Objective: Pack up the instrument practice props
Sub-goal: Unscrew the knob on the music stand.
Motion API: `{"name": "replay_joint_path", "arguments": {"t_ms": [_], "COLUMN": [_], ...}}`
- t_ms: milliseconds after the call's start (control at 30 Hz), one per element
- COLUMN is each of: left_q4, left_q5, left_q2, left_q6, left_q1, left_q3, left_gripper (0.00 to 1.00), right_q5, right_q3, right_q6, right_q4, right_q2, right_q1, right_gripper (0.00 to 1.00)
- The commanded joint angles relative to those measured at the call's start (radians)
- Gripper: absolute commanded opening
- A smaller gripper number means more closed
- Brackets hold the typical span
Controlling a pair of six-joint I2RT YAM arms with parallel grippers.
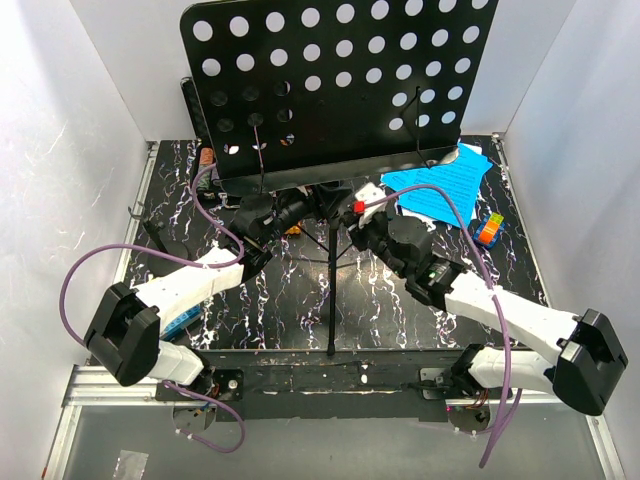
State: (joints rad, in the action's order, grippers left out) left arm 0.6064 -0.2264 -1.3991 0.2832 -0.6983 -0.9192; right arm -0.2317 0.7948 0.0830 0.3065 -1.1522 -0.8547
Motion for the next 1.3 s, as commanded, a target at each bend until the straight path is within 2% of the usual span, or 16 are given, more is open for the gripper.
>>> {"name": "replay_joint_path", "arguments": {"t_ms": [0,167,267,300,333,367,433,533,667,767,867,967,1267], "left_q4": [-0.189,-0.184,-0.195,-0.197,-0.197,-0.194,-0.195,-0.188,-0.195,-0.195,-0.195,-0.189,-0.201], "left_q5": [-0.036,-0.037,-0.041,-0.041,-0.037,-0.037,-0.037,-0.037,-0.041,-0.039,-0.039,-0.044,-0.048], "left_q2": [-0.051,-0.051,-0.048,-0.047,-0.043,-0.041,-0.040,-0.041,-0.037,-0.023,-0.005,0.008,0.028], "left_q6": [0.157,0.157,0.149,0.145,0.142,0.140,0.137,0.139,0.140,0.132,0.122,0.119,0.125], "left_q1": [-0.032,-0.029,-0.030,-0.029,-0.030,-0.030,-0.029,-0.030,-0.032,-0.030,-0.029,-0.029,-0.029], "left_q3": [0.022,0.022,0.019,0.019,0.022,0.020,0.020,0.020,0.016,0.025,0.032,0.033,0.017], "left_gripper": [0.00,0.00,0.00,0.00,0.00,0.00,0.00,0.00,0.00,0.00,0.00,0.00,0.00], "right_q5": [-0.178,-0.273,-0.334,-0.325,-0.292,-0.243,-0.187,-0.022,0.277,0.567,0.742,0.799,0.801], "right_q3": [-0.057,-0.080,-0.007,0.021,0.046,0.063,0.079,0.121,0.107,0.055,0.044,0.056,0.035], "right_q6": [0.239,0.316,0.142,0.082,0.031,-0.026,-0.148,-0.352,-0.607,-0.811,-0.992,-1.062,-1.098], "right_q4": [0.108,0.158,0.007,-0.059,-0.120,-0.180,-0.258,-0.386,-0.425,-0.322,-0.210,-0.150,-0.047], "right_q2": [-0.038,-0.046,0.002,0.020,0.041,0.060,0.094,0.108,0.094,0.071,0.017,-0.023,-0.090], "right_q1": [-0.070,-0.129,-0.121,-0.113,-0.101,-0.089,-0.064,0.014,0.153,0.284,0.354,0.368,0.384], "right_gripper": [0.01,0.01,0.01,0.10,0.26,0.48,0.71,0.80,0.80,0.80,0.79,0.74,0.48]}}
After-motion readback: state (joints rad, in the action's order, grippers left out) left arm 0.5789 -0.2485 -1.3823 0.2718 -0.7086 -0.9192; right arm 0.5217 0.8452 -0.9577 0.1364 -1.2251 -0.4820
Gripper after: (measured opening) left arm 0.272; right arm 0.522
